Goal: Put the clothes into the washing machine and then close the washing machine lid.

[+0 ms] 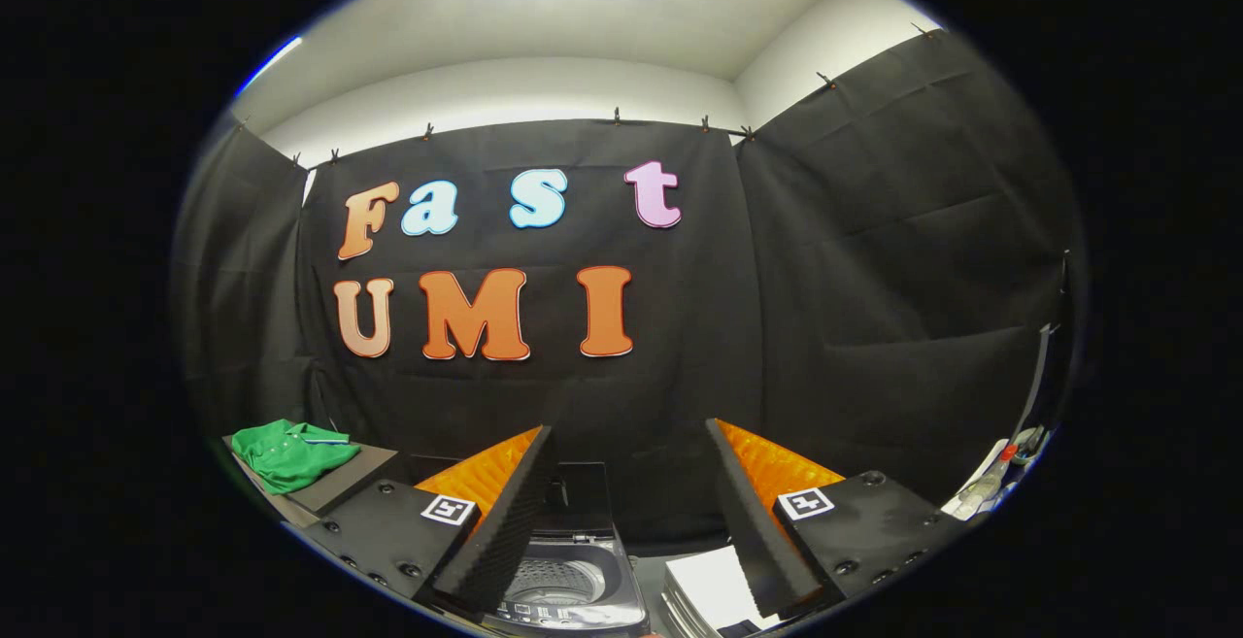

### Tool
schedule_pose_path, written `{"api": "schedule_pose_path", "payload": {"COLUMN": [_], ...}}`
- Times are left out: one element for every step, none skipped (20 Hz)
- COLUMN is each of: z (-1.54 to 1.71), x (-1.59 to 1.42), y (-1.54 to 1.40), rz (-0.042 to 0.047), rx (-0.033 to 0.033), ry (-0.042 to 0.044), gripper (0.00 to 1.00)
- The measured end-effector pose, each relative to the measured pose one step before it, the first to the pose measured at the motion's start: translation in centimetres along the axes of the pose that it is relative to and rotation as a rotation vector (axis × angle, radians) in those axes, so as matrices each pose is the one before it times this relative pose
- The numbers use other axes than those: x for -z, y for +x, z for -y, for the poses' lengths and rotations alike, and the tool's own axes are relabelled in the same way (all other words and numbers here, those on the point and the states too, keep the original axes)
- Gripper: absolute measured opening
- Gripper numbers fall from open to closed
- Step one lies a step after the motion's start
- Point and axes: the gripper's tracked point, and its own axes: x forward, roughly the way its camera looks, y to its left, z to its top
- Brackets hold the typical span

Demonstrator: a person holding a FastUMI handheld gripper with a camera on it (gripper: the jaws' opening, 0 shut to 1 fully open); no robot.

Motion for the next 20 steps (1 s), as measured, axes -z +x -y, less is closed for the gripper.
{"api": "schedule_pose_path", "payload": {"z": [0.014,-0.008,0.043,0.01,-0.068,-0.069,-0.145,-0.124,-0.15,-0.122,-0.074,-0.204,-0.358,-0.195,-0.072,-0.08,-0.093,0.053,0.008,-0.234], "x": [-0.192,-0.033,-0.021,-0.047,-0.105,-0.005,0.04,0.017,-0.117,-0.209,-0.088,0.028,0.047,0.068,-0.22,-0.317,-0.219,-0.077,-0.028,-0.011], "y": [-0.011,-0.115,0.01,-0.148,-0.034,0.05,-0.051,0.013,-0.08,0.08,-0.017,0.047,0.181,0.026,0.026,-0.023,-0.043,-0.116,-0.053,-0.157], "rz": [0.00091,0.00016,-0.00027,0.00152,0.00245,0.00089,0.00087,-0.00078,0.00351,0.00331,0.00364,0.00077,-0.00312,-0.00254,0.0019,0.00532,0.00631,0.00569,0.00244,0.0023], "rx": [0.00033,-0.00157,-0.00014,-0.00188,-0.00201,-0.00188,-0.00336,-0.00391,-0.00582,-0.00435,-0.00683,-0.00883,-0.01268,-0.01164,-0.00754,-0.00884,-0.00797,-0.00637,-0.00854,-0.01134], "ry": [0.00028,0.00017,0.00035,0.00034,-0.00065,-0.00138,-0.00184,-0.00159,-0.0015,-0.00189,-0.00062,0.00136,0.00248,0.00163,0.00003,-0.00135,-0.00397,-0.00667,-0.00625,-0.00116], "gripper": [0.97,0.97,0.97,0.97,0.97,0.97,0.97,0.97,0.97,0.97,0.97,0.97,0.97,0.97,0.97,0.97,0.97,0.97,0.97,0.97]}}
